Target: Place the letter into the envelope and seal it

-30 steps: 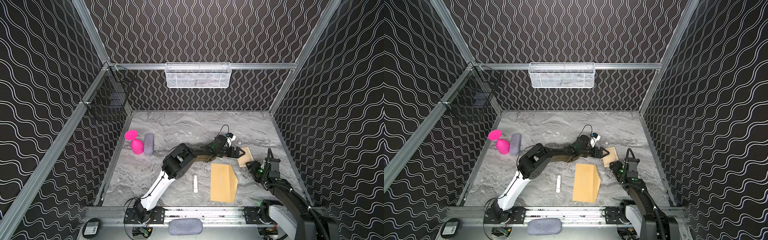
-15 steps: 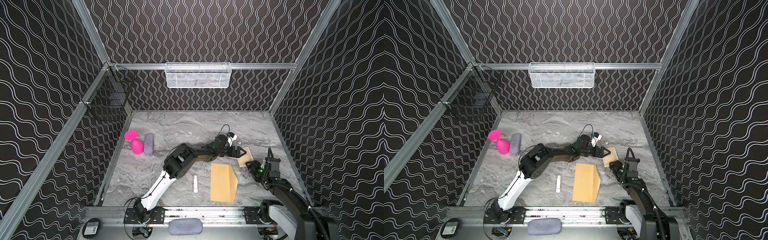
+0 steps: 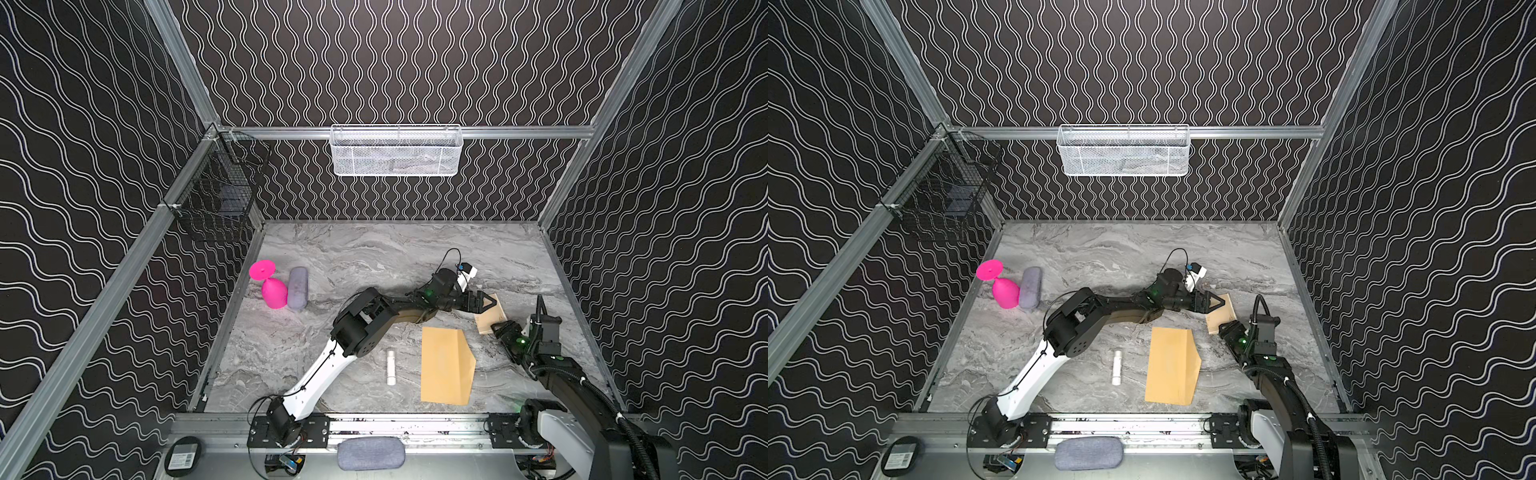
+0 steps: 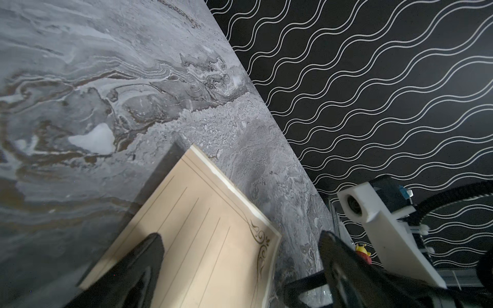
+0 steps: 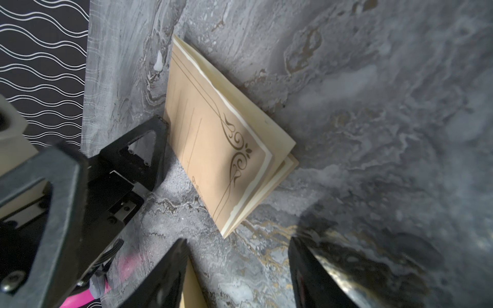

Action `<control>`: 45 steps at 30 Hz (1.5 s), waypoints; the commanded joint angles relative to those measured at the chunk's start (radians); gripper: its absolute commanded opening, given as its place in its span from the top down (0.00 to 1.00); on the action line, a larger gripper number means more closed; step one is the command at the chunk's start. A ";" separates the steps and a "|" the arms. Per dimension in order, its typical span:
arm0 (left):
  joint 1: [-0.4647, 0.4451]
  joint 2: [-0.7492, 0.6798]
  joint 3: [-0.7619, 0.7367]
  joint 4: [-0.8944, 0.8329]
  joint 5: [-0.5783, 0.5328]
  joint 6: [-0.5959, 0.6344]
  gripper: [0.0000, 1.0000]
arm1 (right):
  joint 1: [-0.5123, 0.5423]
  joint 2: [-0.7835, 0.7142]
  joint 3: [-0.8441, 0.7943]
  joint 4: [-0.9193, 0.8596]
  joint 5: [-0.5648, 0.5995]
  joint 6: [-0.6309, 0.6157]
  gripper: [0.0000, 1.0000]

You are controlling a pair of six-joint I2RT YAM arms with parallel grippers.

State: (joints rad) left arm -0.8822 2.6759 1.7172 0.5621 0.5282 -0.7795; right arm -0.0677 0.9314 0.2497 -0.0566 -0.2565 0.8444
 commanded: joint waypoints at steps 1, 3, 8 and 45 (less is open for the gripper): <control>-0.001 0.030 0.008 -0.135 -0.004 -0.020 0.05 | -0.001 0.000 0.011 -0.018 -0.006 -0.012 0.37; -0.001 0.041 0.021 -0.138 -0.002 -0.020 0.05 | -0.001 0.003 0.015 -0.028 -0.006 -0.018 0.37; -0.003 0.063 0.048 -0.143 0.007 -0.025 0.05 | -0.002 0.004 0.021 -0.041 -0.007 -0.021 0.37; 0.006 -0.082 0.013 -0.405 -0.074 -0.006 0.01 | -0.002 -0.063 0.102 -0.141 -0.022 -0.122 0.36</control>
State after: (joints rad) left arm -0.8772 2.5671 1.7233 0.1959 0.4553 -0.7605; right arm -0.0711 0.8787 0.3523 -0.1707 -0.2859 0.7376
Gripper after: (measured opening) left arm 0.986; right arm 0.642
